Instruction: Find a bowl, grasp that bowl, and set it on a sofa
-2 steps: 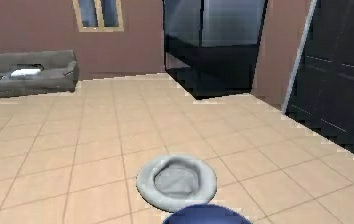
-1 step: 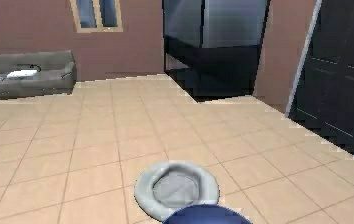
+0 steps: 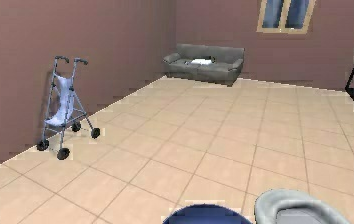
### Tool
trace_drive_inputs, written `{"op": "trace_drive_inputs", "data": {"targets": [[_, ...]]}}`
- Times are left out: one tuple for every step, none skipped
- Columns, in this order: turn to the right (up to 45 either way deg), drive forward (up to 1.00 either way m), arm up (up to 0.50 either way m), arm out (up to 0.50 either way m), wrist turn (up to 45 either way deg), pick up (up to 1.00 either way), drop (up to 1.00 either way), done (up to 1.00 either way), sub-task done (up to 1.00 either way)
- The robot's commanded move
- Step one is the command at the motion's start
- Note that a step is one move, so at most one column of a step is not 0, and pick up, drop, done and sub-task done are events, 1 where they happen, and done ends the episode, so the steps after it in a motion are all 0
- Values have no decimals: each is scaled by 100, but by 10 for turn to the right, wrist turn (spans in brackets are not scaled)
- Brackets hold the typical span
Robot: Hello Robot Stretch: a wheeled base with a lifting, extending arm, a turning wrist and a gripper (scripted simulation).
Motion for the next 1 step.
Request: {"op": "trace_drive_inputs", "data": {"targets": [[-120,0,0,0,0,0,0,0,0]]}}
